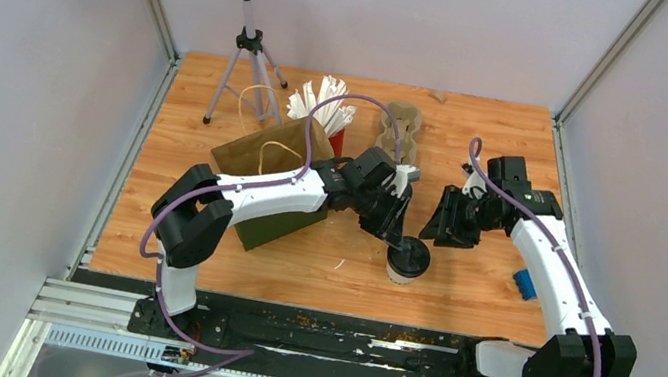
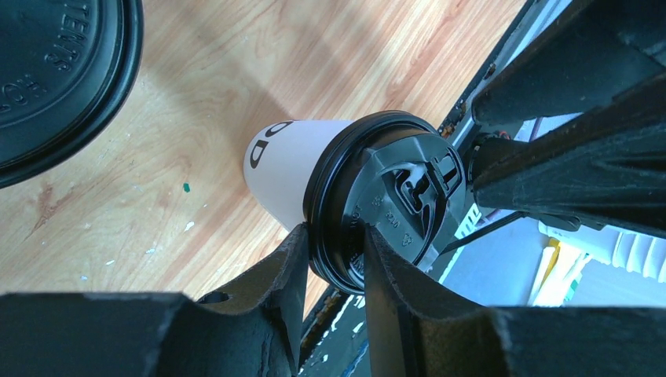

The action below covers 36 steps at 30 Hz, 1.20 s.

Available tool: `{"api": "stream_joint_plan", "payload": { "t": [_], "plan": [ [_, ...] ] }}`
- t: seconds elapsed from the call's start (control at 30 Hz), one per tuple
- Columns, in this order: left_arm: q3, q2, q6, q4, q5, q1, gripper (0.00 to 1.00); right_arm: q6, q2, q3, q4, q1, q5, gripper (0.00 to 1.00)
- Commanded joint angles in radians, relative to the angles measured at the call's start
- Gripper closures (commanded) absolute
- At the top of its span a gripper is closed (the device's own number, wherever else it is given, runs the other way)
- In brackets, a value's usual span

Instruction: Pack the takeout coffee

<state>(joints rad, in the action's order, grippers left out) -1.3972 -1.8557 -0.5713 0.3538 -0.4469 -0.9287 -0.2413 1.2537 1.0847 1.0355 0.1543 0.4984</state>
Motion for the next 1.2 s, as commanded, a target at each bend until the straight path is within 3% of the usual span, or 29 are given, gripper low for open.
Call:
{"api": "stream_joint_plan", "payload": {
  "t": [0.0, 0.33, 0.6, 0.93, 1.17],
  "plan": [
    [-0.015, -0.014, 0.023, 0.088, 0.036, -0.009, 0.63, -0.023, -0.046, -0.019, 0.028, 0.004, -0.025, 0.56],
    [-0.008, -0.031, 0.019, 0.079, 0.028, -0.009, 0.64, -0.016, -0.034, -0.11, -0.013, 0.004, -0.026, 0.68],
    [0.051, -0.043, 0.01, 0.059, 0.033, -0.01, 0.65, -0.074, -0.06, -0.273, -0.106, 0.004, 0.01, 0.78],
    [0.14, -0.053, -0.002, 0.008, 0.029, -0.01, 0.66, -0.139, -0.093, -0.43, -0.228, 0.001, 0.063, 0.81],
    [0.069, -0.063, -0.003, -0.043, 0.001, -0.004, 0.66, -0.116, -0.115, -0.364, -0.161, -0.018, 0.008, 0.81]
  ]
}}
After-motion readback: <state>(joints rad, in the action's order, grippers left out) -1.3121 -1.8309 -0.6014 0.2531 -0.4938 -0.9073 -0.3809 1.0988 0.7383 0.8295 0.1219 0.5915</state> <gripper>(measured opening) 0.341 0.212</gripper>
